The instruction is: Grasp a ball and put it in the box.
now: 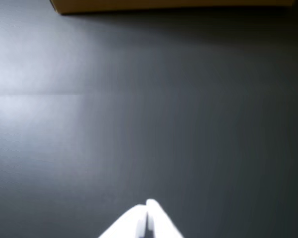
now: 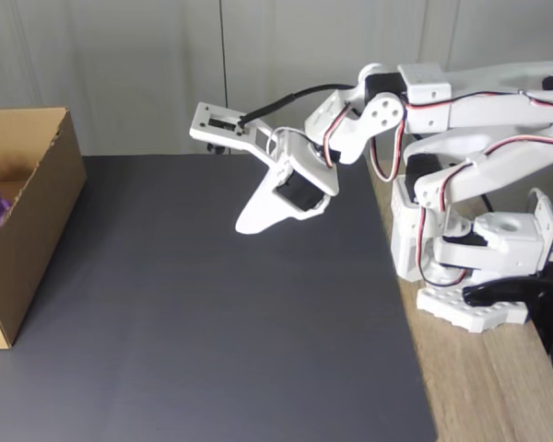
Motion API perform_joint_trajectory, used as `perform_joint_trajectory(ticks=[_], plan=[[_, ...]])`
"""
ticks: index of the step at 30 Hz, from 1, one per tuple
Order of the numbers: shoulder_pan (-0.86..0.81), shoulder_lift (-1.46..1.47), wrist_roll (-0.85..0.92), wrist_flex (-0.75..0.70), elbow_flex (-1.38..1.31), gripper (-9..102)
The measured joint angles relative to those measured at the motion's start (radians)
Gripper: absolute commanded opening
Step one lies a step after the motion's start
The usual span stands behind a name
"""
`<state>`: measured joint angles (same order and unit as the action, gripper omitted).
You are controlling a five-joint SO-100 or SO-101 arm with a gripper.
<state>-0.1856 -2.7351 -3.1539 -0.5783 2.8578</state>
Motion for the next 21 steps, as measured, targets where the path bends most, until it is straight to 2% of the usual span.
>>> perform_joint_trajectory(ticks=[13,21], plan=[[0.011,-0.130,0.069,-0.026,0.187,0],[-0.064,-0.373,0.115,-0.170,0.291,0]])
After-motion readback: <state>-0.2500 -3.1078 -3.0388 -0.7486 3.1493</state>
